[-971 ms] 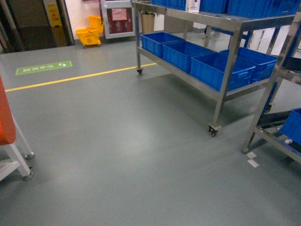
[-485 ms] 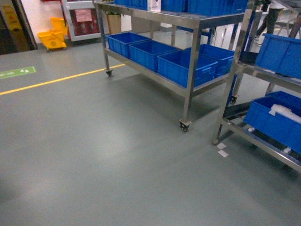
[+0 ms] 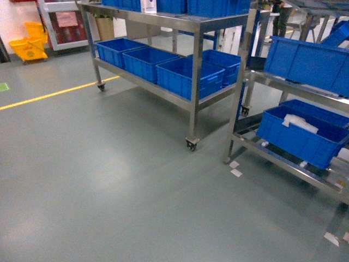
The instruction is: Pick red block from blue box to shelf
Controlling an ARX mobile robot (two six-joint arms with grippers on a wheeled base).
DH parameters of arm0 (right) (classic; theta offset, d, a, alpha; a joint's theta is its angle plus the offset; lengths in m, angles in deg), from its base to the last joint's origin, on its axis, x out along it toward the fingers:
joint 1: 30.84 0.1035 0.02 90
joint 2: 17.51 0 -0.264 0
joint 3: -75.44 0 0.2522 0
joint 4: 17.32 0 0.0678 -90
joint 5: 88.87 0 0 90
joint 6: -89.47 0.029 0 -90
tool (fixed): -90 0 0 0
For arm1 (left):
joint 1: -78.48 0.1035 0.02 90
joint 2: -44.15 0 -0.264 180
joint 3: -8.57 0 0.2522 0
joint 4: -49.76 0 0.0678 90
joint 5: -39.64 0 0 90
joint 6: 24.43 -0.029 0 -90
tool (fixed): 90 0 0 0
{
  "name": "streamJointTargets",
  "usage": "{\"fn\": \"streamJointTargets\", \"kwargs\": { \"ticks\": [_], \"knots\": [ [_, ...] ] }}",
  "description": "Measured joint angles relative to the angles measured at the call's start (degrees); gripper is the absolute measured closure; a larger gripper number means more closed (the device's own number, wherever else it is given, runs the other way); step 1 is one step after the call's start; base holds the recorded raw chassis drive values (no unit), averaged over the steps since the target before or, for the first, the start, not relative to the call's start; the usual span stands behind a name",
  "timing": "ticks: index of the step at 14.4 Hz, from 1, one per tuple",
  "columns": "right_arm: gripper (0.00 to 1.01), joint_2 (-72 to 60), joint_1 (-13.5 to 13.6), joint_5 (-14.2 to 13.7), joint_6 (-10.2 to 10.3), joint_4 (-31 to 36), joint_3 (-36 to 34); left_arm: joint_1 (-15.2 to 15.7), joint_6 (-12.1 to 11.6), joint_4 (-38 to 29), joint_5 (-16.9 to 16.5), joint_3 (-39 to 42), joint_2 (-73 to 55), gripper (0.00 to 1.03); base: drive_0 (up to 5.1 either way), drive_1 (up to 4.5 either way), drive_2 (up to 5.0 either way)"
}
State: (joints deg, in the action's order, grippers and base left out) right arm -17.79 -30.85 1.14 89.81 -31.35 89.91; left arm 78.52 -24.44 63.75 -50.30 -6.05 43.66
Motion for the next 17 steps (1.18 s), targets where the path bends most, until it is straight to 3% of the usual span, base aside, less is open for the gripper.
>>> {"fn": "streamJointTargets", "kwargs": {
  "ticks": [17],
  "knots": [
    [0.73, 0.00, 0.00, 0.00, 0.00, 0.00, 0.00, 0.00, 0.00, -0.02, -0.02, 0.00, 0.00, 0.05, -1.5, -1.53, -1.5]
  ]
}}
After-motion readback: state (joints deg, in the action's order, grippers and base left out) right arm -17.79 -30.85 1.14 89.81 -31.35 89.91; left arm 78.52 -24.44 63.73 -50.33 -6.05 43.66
